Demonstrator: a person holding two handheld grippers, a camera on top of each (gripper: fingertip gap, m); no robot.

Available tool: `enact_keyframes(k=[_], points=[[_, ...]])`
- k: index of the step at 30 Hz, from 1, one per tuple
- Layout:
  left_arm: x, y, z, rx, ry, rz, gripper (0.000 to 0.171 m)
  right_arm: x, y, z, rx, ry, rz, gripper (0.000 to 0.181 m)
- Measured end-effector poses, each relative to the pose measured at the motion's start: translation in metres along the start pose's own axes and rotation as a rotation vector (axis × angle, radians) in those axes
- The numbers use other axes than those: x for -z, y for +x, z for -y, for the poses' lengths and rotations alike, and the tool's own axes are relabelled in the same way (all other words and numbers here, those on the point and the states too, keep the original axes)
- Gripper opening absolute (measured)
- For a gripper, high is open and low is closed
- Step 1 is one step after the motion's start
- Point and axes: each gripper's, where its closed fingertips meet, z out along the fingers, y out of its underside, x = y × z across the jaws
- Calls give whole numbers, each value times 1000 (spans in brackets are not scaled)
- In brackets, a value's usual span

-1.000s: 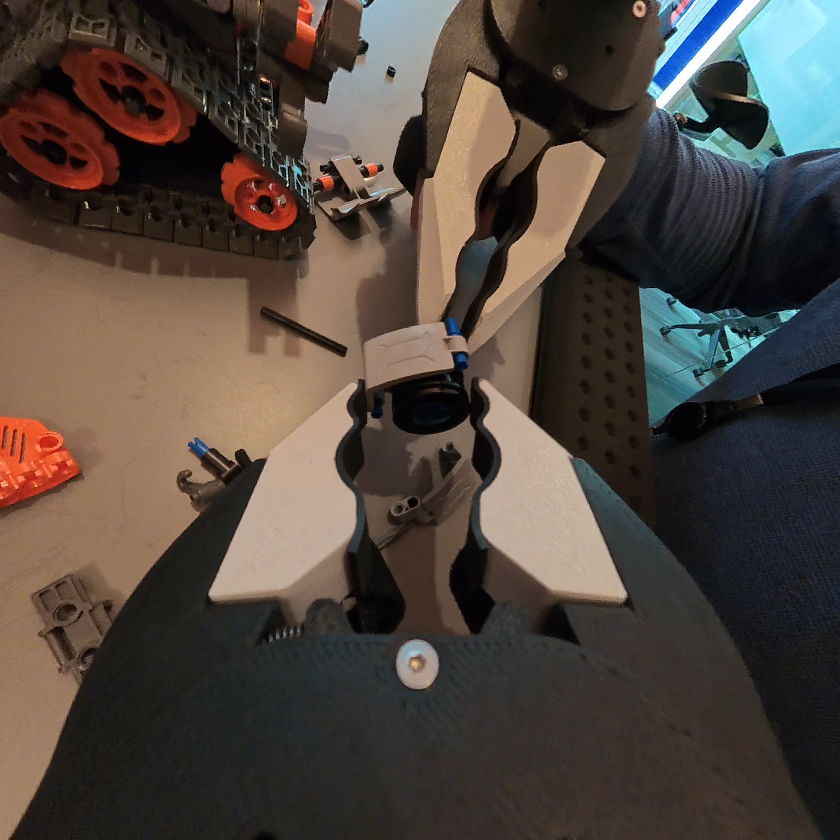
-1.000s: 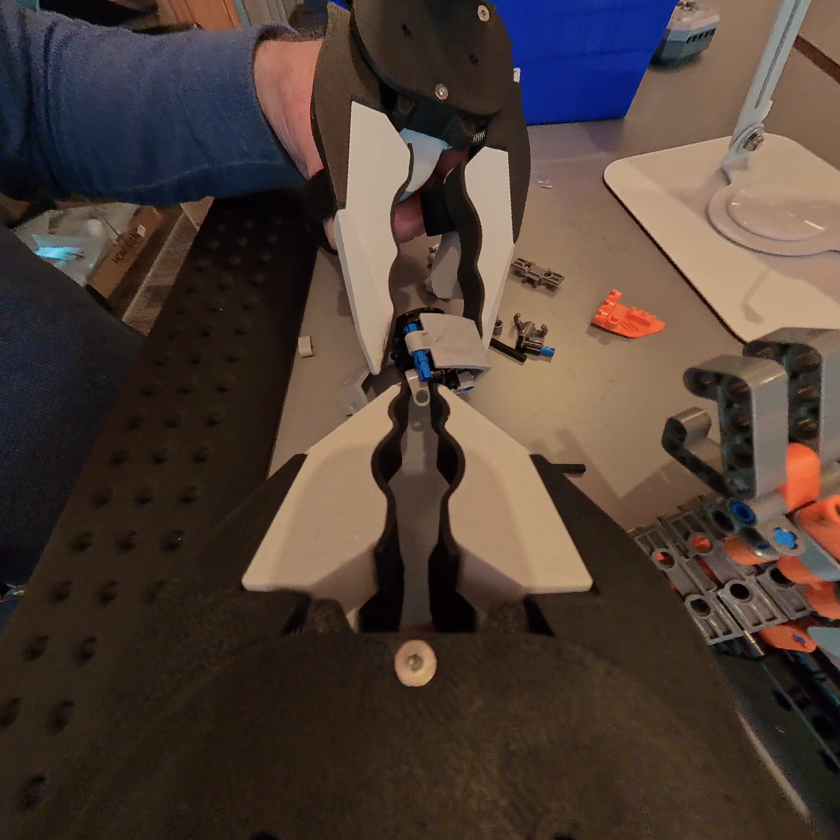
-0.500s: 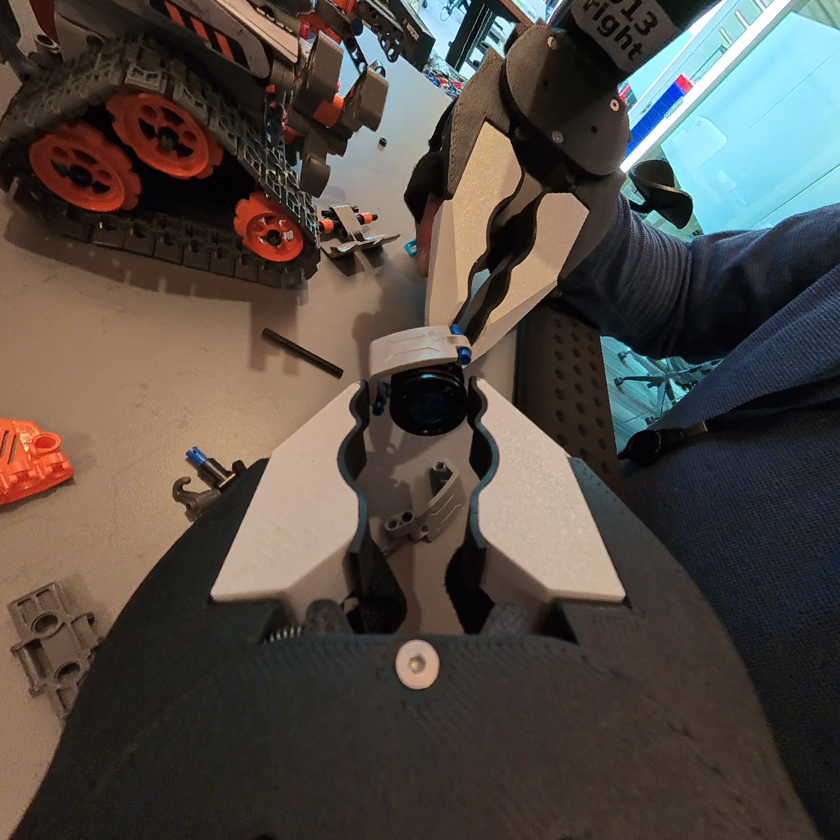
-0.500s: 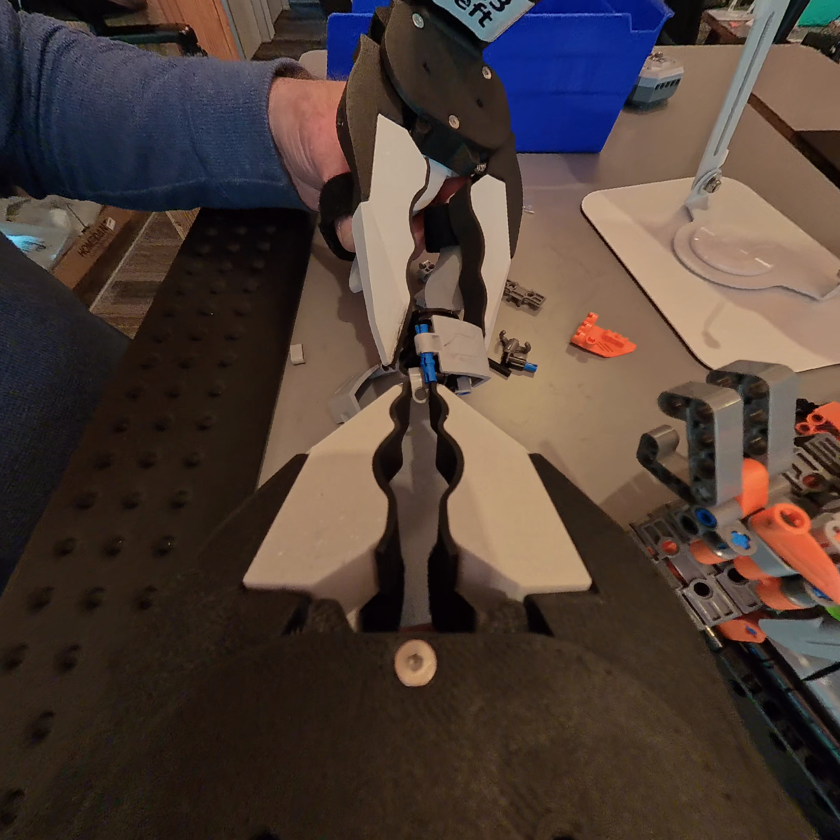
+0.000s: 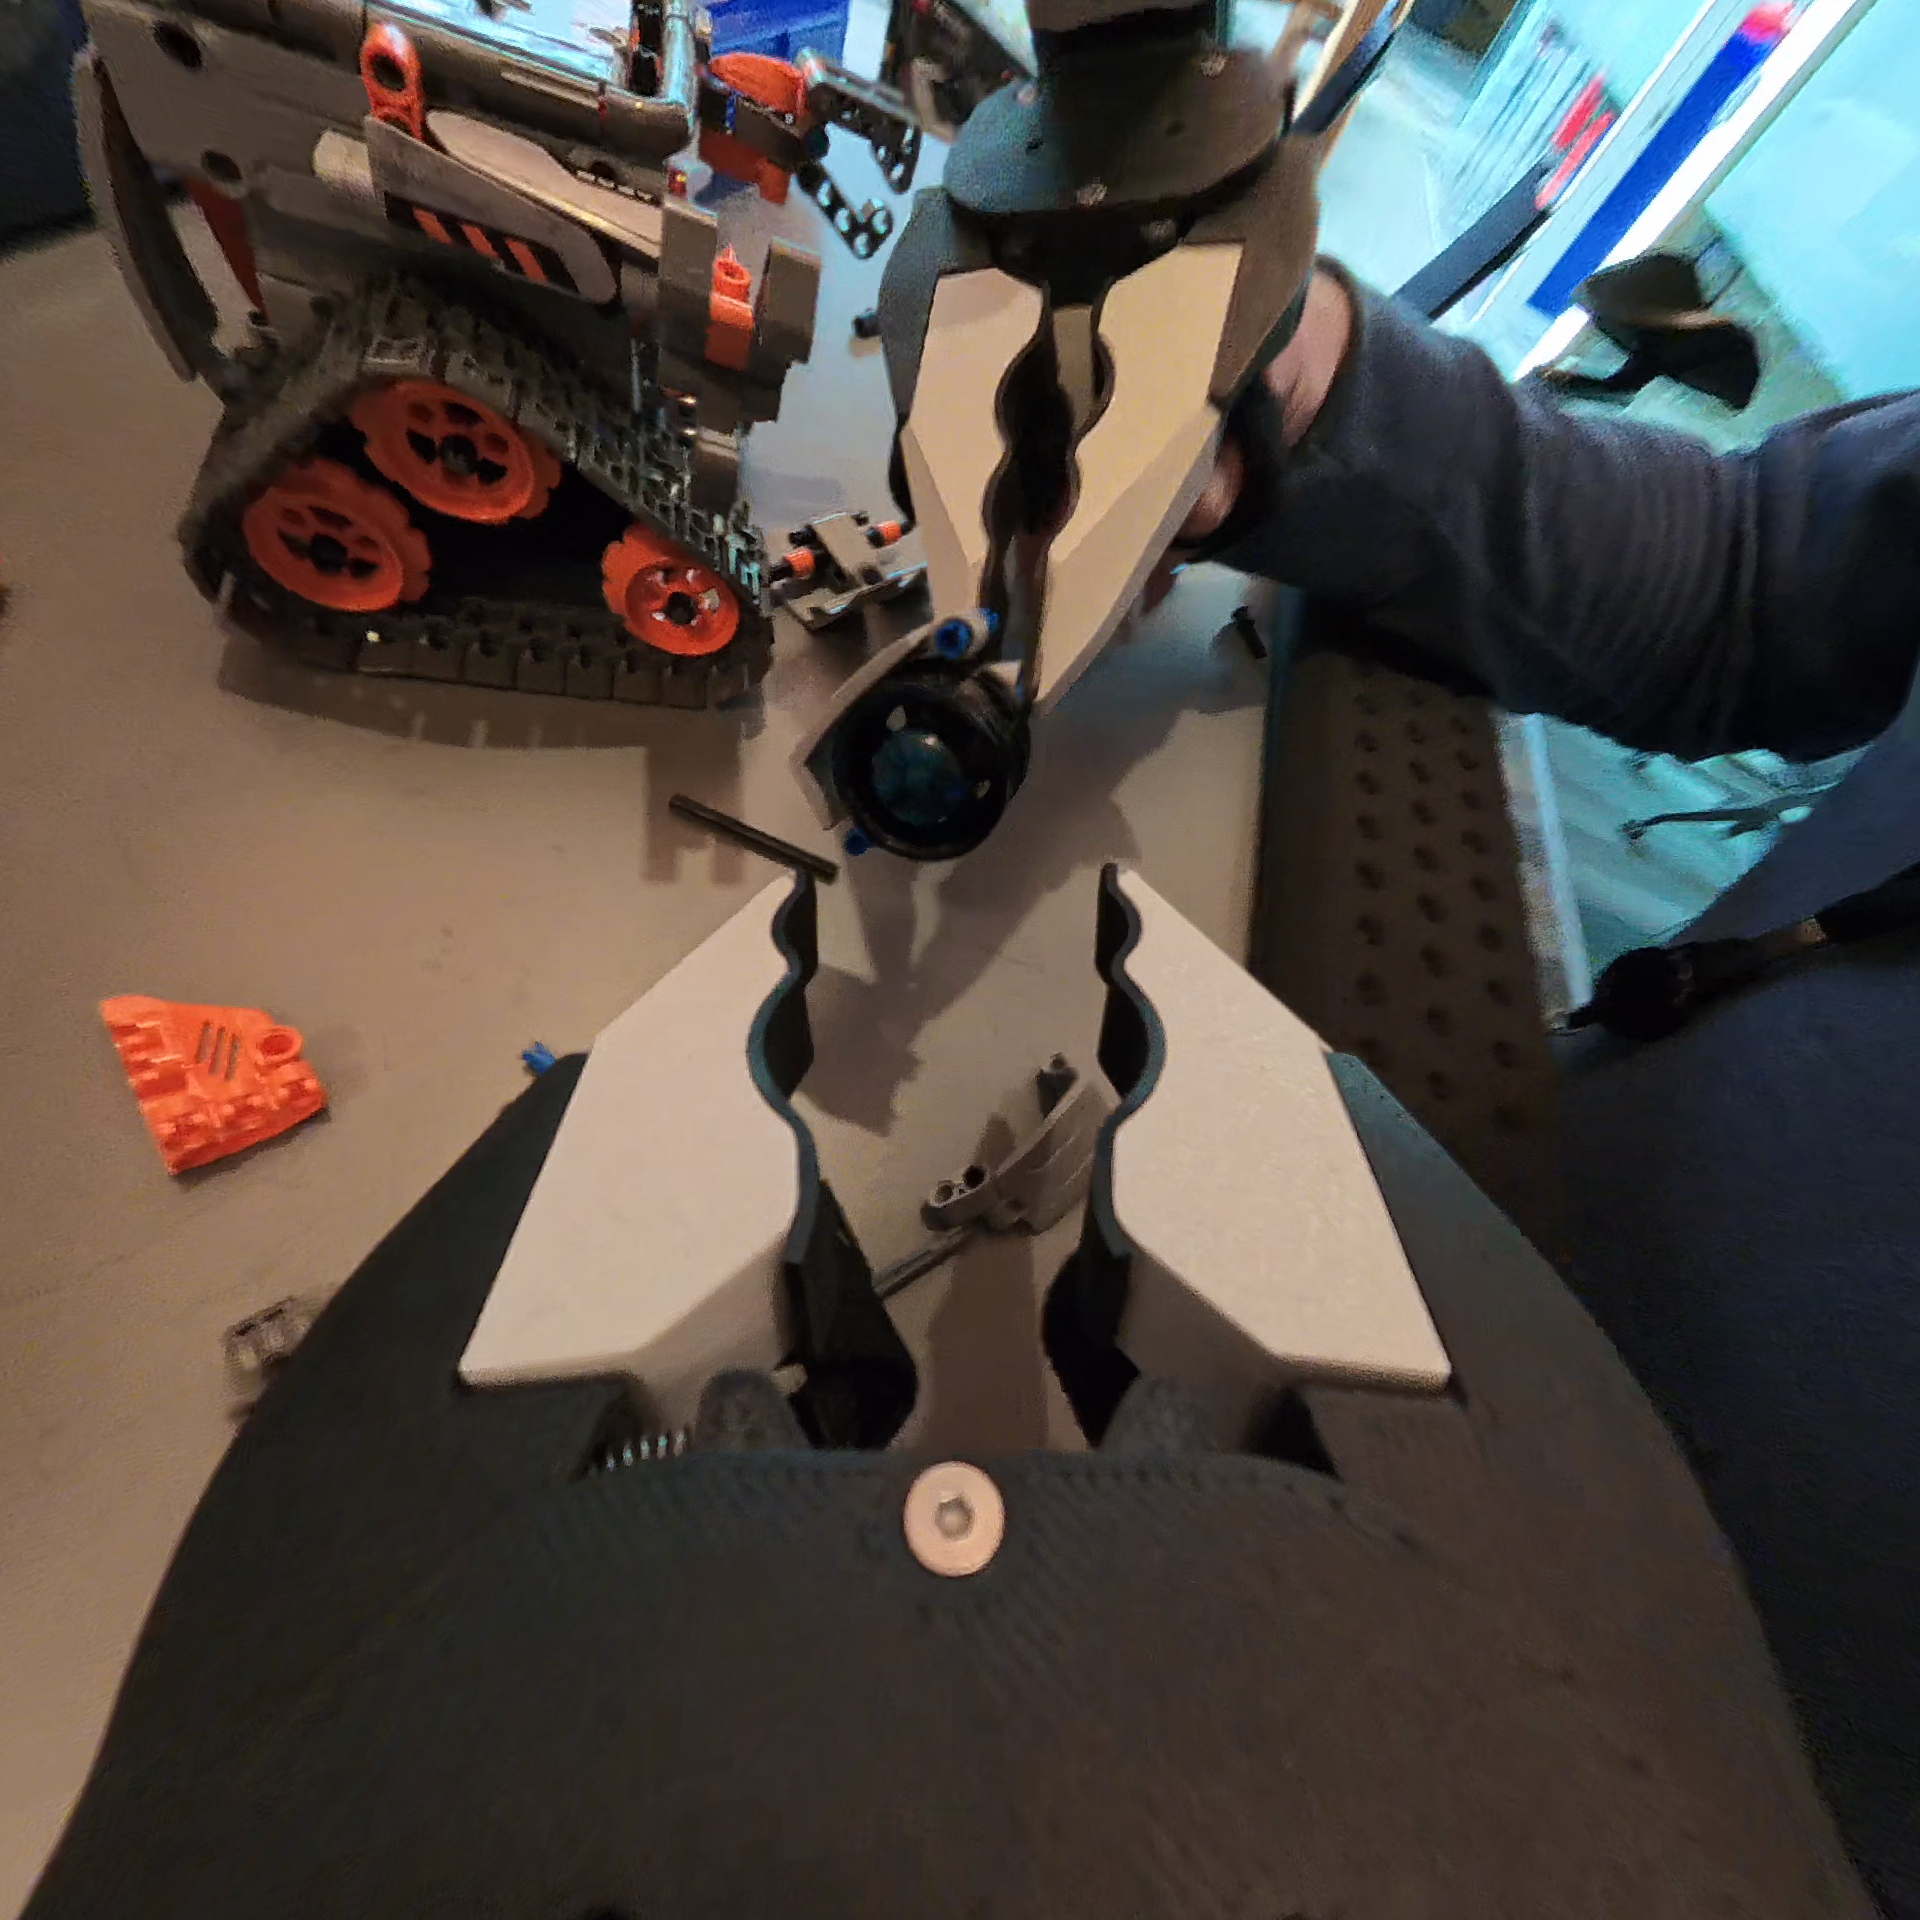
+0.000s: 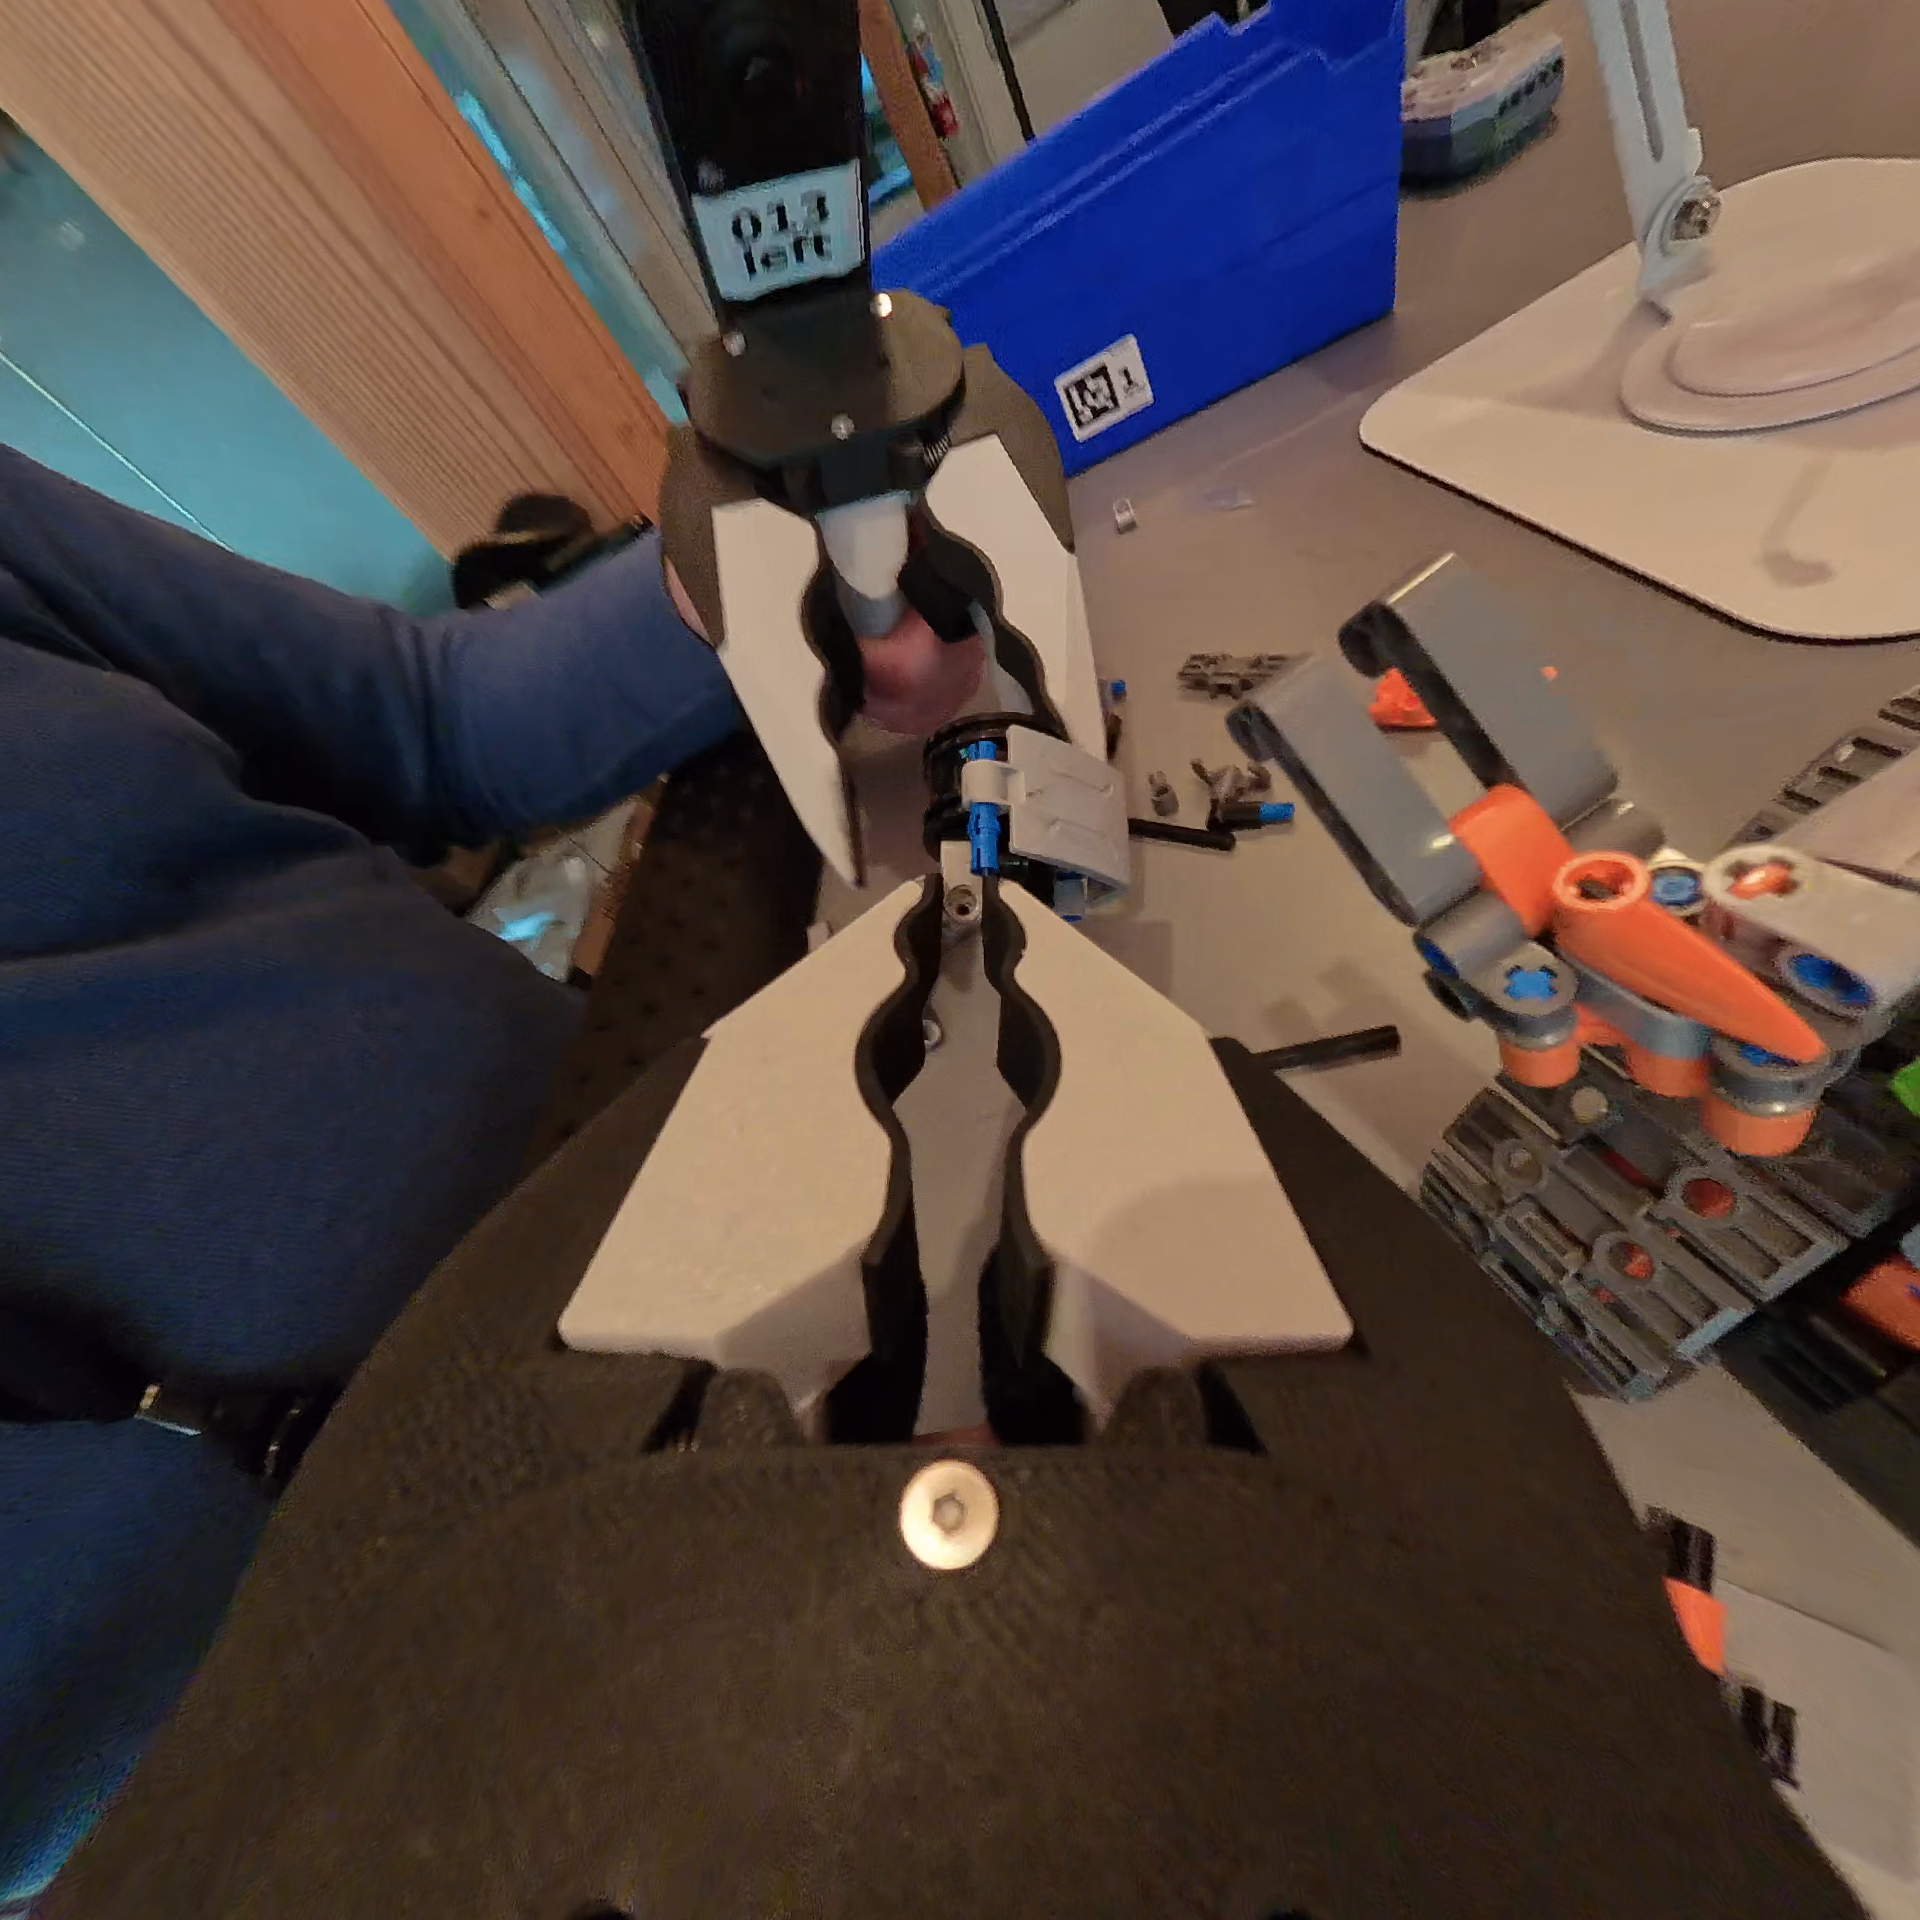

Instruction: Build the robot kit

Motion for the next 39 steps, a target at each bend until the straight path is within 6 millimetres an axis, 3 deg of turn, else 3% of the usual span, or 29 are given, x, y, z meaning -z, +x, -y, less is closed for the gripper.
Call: enact_keyframes(k=[8,13,27,36,39], points=[[0,-3,13,-150,31,106,48,3,-3,6,-71,48,59,4],[-1,-2,20,-177,53,102,34,0,-9,5,-80,36,86,4],[7,-4,38,229,228,-111,30,8,-5,24,-114,143,56,10],[4,-6,34,308,232,-144,30,6,0,18,-29,89,-35,10],[6,-7,36,346,256,-171,30,5,2,18,8,78,-78,19]])
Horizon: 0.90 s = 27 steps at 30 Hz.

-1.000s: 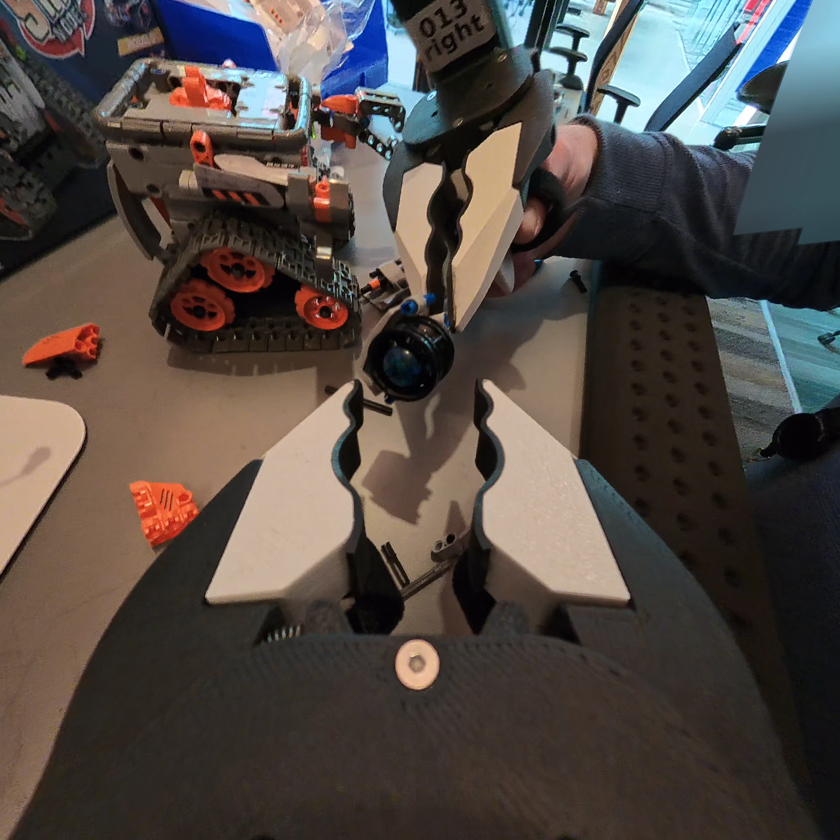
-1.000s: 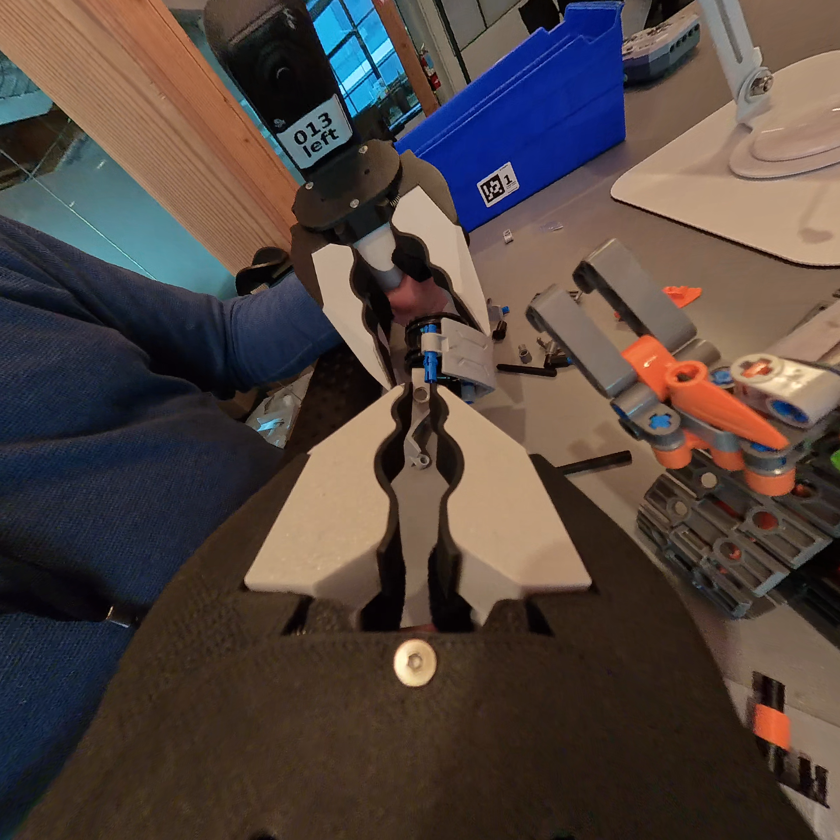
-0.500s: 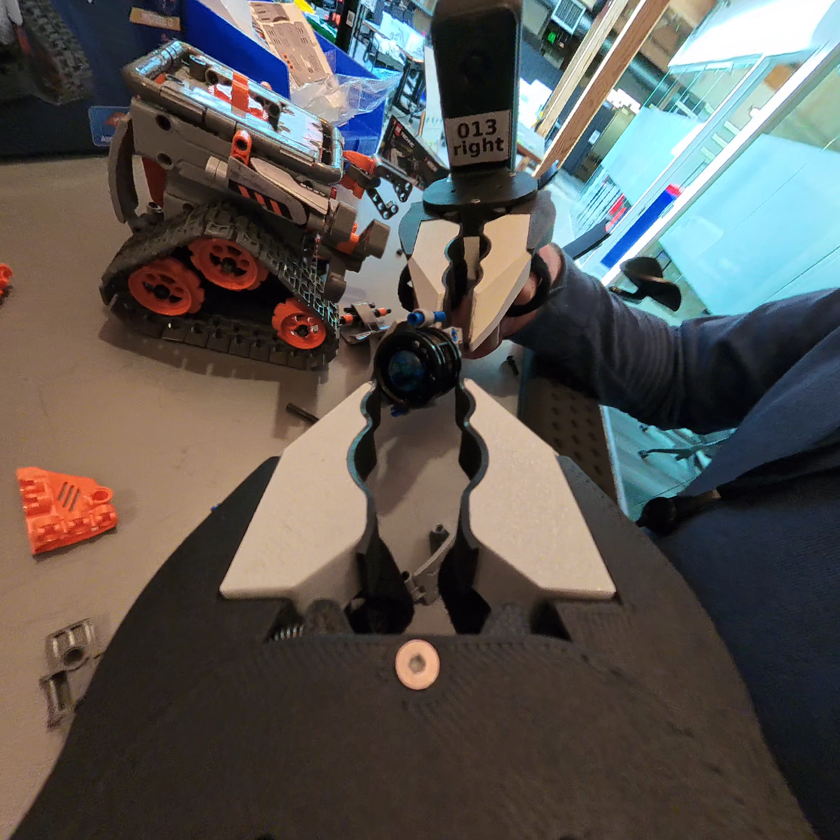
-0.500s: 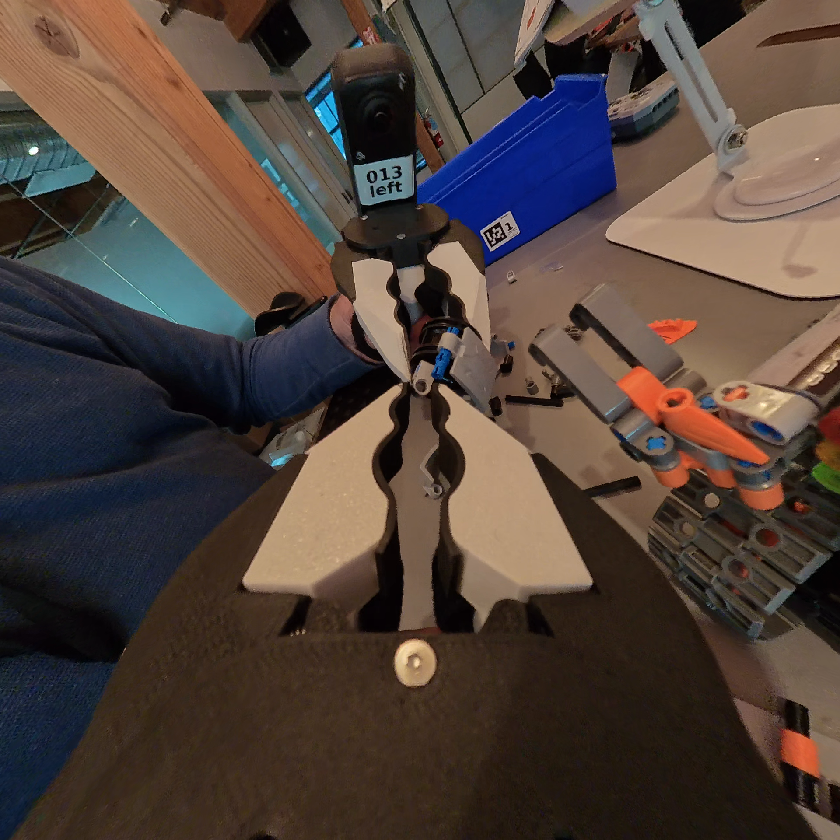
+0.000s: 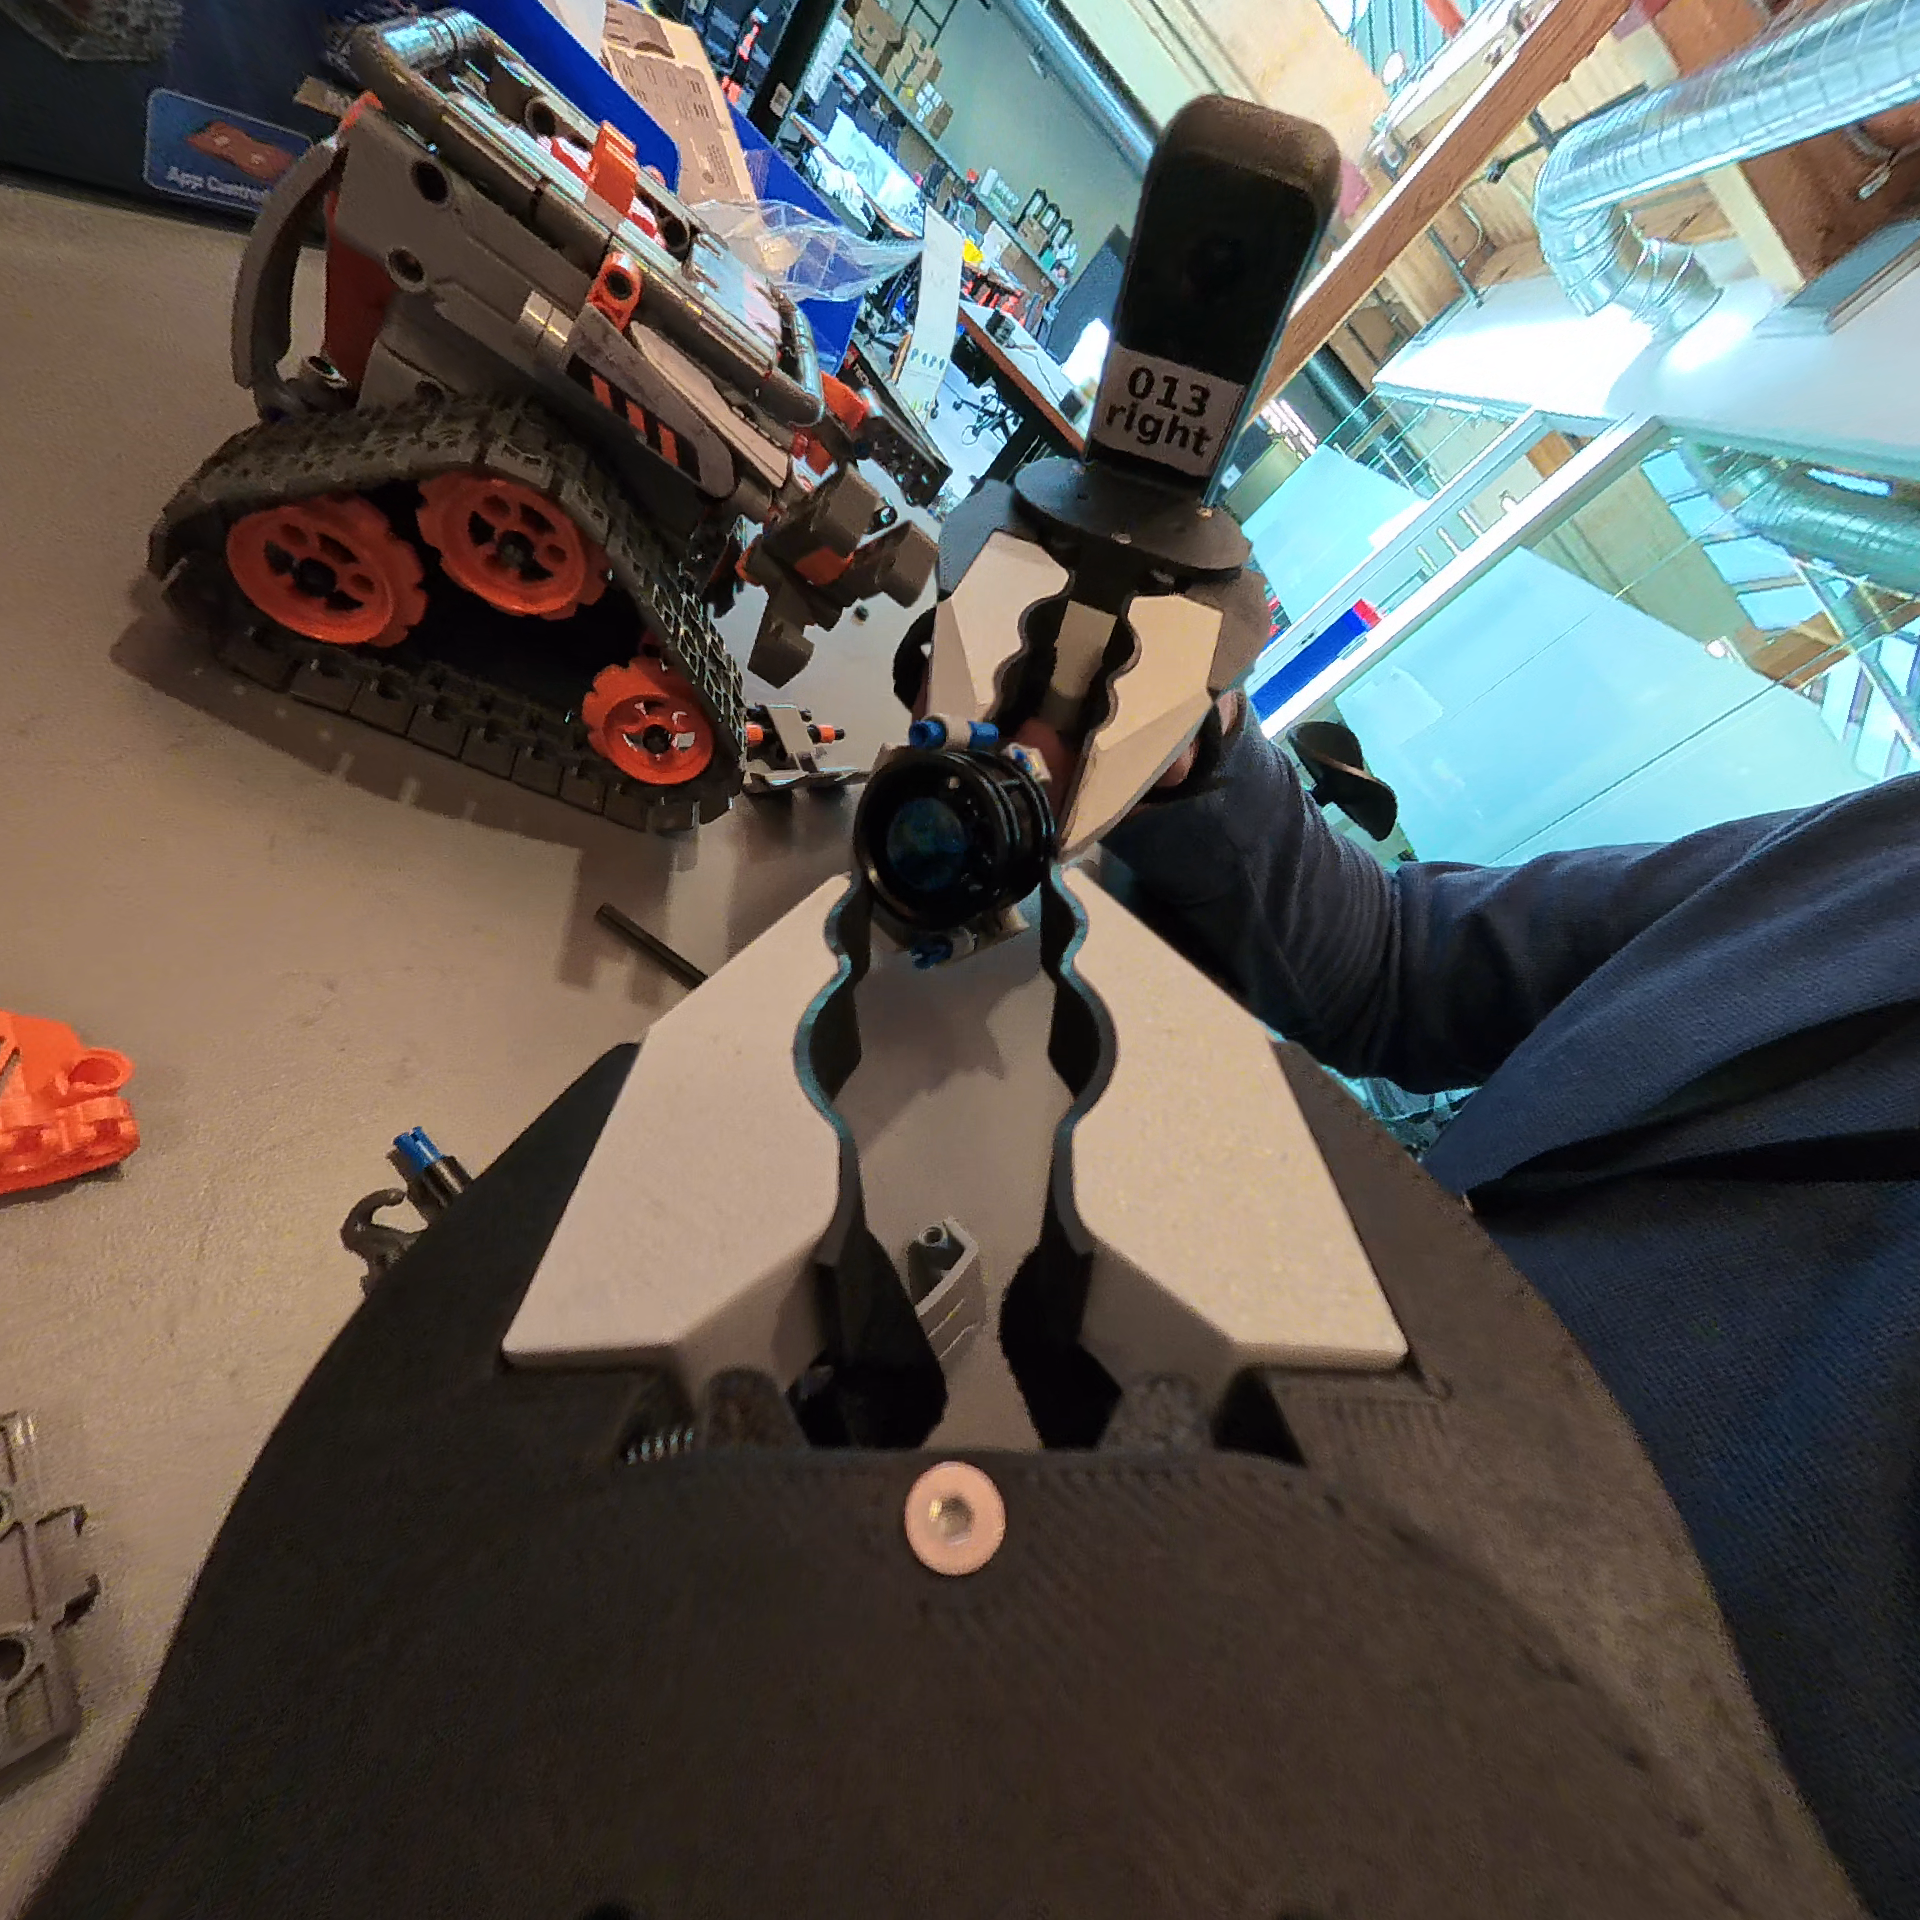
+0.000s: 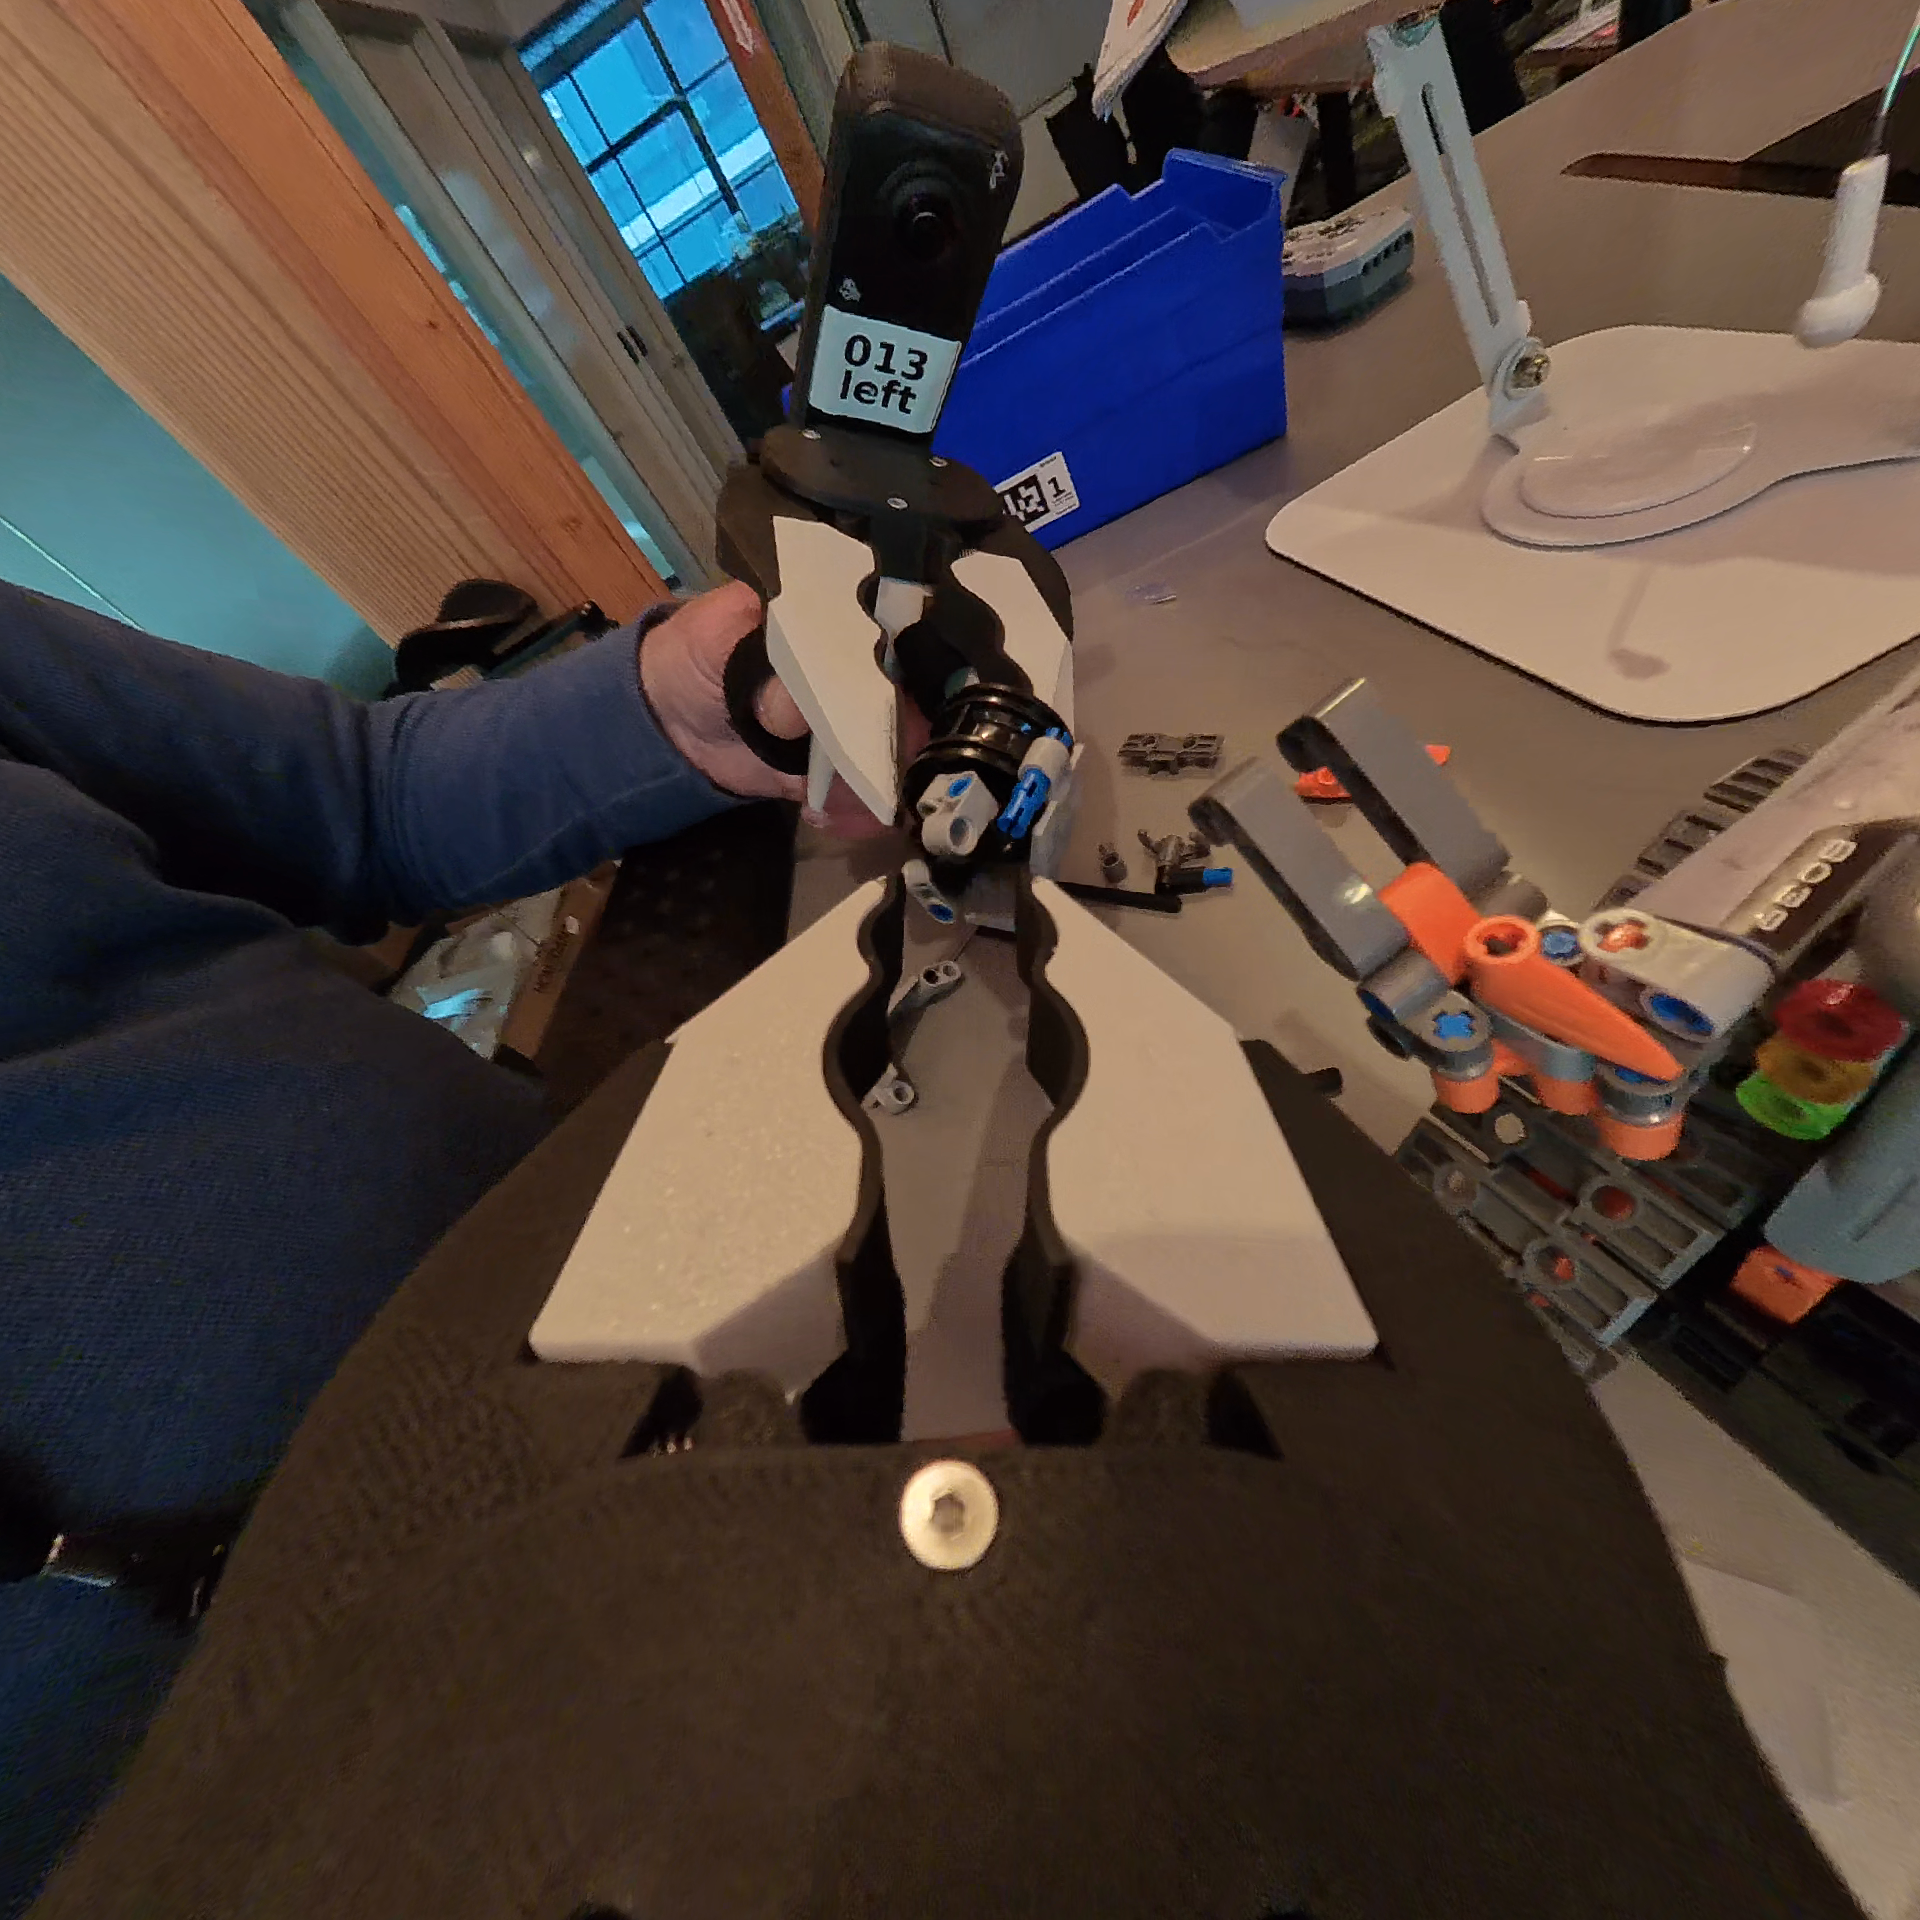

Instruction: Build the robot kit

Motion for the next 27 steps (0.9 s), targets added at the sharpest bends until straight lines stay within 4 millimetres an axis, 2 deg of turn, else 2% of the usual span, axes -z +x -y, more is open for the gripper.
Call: enact_keyframes(k=[8,12,15,18,23,27], points=[[0,3,5,75,29,-60,30,1,7,-1,62,-23,-76,24],[-1,5,4,94,32,-78,30,-3,8,-6,123,-63,-113,31],[1,-3,-1,63,-12,-11,30,-5,8,-18,170,-143,-129,30],[5,-17,-16,2,-121,107,30,-7,-1,-33,238,-239,-96,21],[4,-36,-47,-49,-311,236,31,-14,-10,-55,277,-353,-53,20],[0,-38,-64,-75,-398,254,32,-16,-11,-64,288,-401,-46,20]])
